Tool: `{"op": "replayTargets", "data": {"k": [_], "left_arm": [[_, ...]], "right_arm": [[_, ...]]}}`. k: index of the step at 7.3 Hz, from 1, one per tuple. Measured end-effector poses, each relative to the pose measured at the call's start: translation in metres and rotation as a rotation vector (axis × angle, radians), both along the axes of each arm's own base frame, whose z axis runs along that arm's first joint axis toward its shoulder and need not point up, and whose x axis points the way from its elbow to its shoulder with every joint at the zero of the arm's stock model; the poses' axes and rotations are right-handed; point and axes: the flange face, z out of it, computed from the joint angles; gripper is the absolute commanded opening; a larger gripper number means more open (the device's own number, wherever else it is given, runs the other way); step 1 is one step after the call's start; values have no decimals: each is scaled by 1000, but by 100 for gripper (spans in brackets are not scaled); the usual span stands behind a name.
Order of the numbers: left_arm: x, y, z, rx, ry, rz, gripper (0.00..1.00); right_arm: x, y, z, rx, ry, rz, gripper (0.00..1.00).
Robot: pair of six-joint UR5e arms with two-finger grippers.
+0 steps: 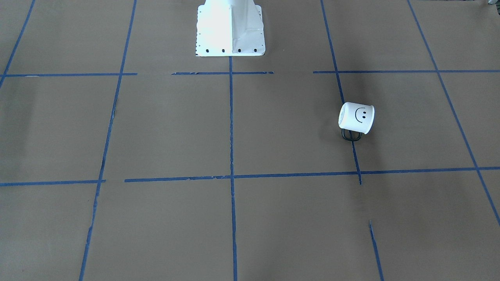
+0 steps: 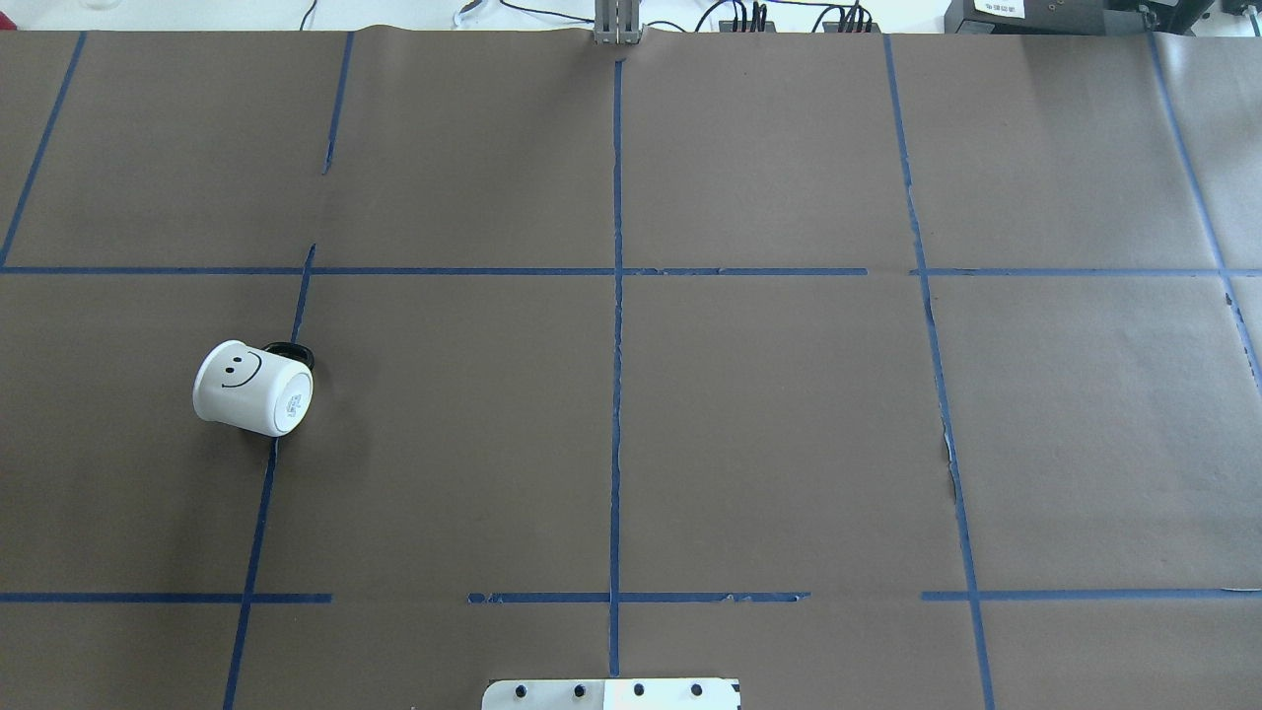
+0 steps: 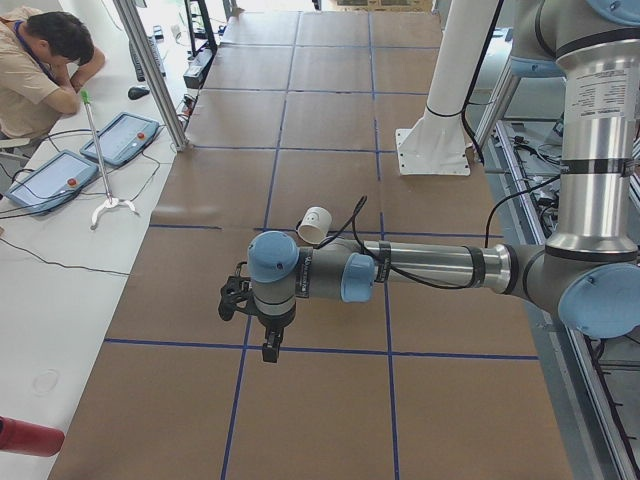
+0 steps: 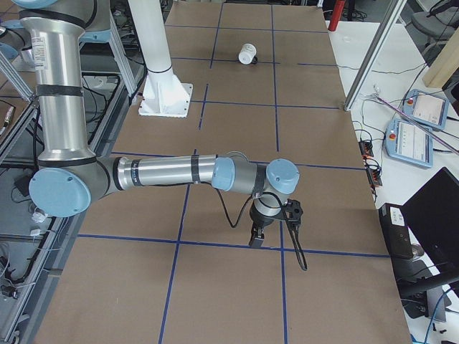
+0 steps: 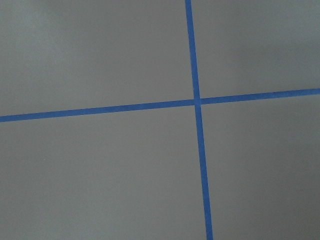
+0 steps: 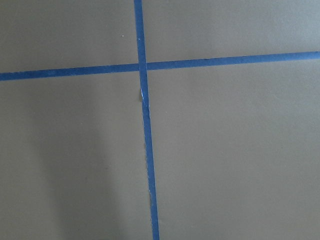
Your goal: Flip mug
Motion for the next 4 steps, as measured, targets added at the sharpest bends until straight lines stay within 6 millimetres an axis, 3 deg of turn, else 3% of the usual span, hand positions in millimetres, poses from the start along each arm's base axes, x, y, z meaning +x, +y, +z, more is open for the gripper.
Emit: {"op": "replayTargets", "data": {"k": [4], "left_arm": [[1,-10,-11,37,0,3,100]], "right_arm": [[0,0,0,0,0,0,100]]}}
